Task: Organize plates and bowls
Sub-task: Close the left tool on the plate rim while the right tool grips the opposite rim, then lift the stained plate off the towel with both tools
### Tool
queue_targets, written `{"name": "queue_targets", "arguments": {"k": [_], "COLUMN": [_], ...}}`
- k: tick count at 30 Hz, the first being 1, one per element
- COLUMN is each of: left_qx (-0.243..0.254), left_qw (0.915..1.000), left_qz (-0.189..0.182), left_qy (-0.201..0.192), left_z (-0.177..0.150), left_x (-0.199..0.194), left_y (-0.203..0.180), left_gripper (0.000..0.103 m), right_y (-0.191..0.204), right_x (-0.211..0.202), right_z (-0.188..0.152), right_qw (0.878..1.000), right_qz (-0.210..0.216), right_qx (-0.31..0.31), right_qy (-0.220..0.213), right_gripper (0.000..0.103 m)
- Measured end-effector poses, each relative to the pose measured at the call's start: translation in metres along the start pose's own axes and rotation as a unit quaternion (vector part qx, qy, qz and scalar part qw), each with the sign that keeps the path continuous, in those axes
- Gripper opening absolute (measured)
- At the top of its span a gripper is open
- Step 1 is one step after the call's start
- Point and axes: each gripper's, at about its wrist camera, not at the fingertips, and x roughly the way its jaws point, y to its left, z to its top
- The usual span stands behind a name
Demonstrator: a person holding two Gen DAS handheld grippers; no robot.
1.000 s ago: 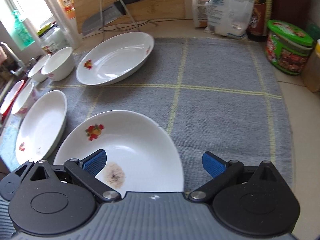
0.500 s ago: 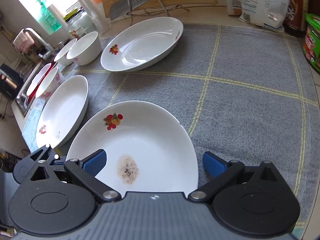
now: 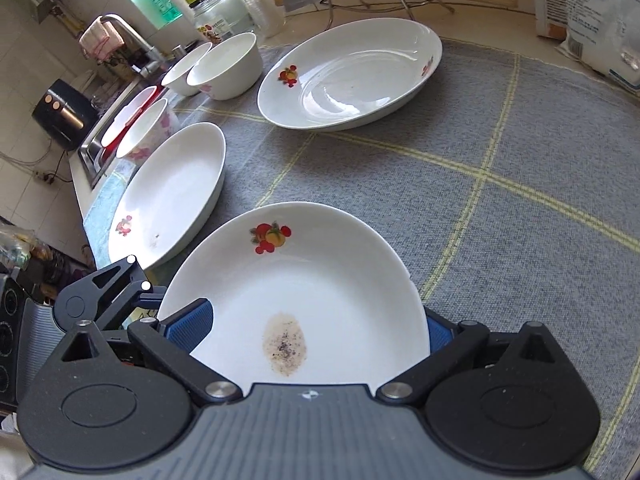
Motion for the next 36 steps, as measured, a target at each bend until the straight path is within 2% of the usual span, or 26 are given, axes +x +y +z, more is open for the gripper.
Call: {"name": "queue_targets", "arguments": {"k": [12,21,36], "left_qx": [0.006,0.026,0.059], "left_qw": [0.9998,0.9995,0.9972], "left_qz": [-0.004,-0.010,-0.046], "left_qy": [0.016,0.013,-0.006], "left_z": [0.006,0.030,0.087], "left_x": [0.002,0.004,0.061], "left_y": [0.002,-0.002,-0.021], "left_gripper": [0.102,0.102,0.102], "right_y": [-0.002,-0.011,-0.071], "right_x": [-0.002,-0.025,-0.080], "right_z": [-0.001,0.000,-0.007], "right_qw": [1.000,1.000,0.995], "right_qz": [0.010,-0.002,-0.054], "right_qx": [0.006,0.009,0.036], "right_qy": [-0.002,-0.026,-0.078], "right_gripper": [0.103,0.103,0.103]}}
